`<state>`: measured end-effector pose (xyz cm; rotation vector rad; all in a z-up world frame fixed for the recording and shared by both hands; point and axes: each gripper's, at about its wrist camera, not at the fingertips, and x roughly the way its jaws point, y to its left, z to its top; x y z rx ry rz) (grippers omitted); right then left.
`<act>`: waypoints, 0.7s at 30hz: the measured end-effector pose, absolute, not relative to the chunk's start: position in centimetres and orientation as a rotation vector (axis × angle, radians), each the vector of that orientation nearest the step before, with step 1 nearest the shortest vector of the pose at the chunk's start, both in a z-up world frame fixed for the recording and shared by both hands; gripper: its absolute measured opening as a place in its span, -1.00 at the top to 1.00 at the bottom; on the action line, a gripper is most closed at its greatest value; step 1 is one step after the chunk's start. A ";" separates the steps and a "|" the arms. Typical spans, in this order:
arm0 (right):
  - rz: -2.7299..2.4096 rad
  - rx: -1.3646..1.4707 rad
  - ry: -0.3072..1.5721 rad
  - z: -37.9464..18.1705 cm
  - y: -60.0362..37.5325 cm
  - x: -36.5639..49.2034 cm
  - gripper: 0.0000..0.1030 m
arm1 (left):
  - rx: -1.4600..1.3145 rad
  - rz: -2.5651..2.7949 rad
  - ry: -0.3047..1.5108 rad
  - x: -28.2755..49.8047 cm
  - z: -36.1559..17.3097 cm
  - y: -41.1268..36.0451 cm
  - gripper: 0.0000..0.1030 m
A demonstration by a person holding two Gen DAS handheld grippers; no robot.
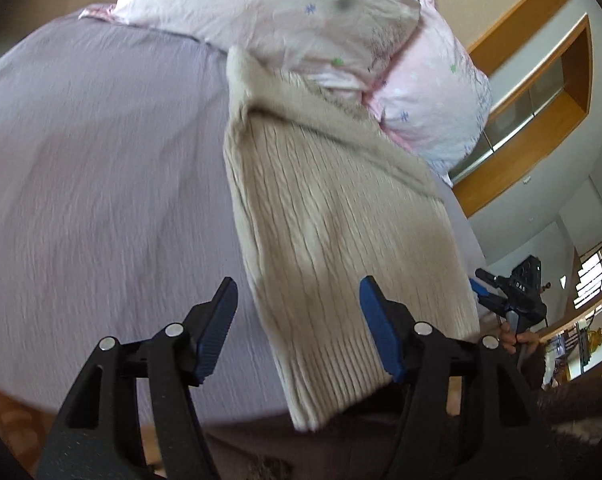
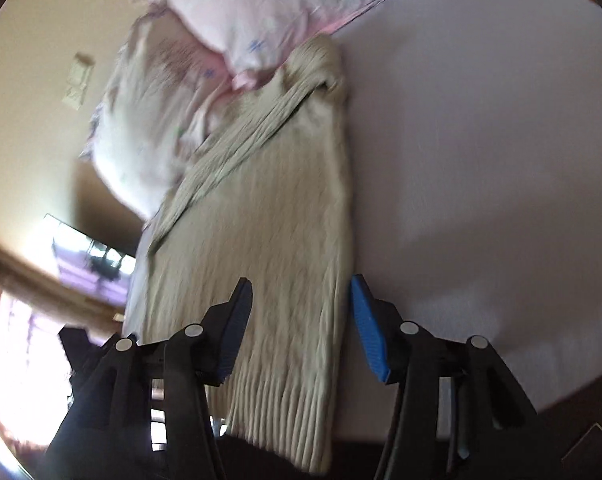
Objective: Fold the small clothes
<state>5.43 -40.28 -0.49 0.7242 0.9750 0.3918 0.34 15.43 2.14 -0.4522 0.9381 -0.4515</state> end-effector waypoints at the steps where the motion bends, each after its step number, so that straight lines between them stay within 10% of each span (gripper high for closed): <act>1: 0.419 0.719 0.983 -0.5 -39.9 5.0 -0.04 | -0.457 -0.464 0.950 -0.3 1.9 15.1 -0.21; 10: 0.660 0.678 1.033 -0.6 -36.2 2.7 0.08 | -0.524 -0.506 0.991 -2.9 0.9 14.2 -0.05; 14: 0.695 0.681 1.034 -1.0 -35.8 2.5 0.64 | -0.527 -0.471 1.050 -2.3 -0.2 13.6 0.81; 21: 0.725 0.709 0.865 2.1 -36.9 4.3 0.81 | -0.505 -0.485 0.941 -1.3 2.6 14.2 0.86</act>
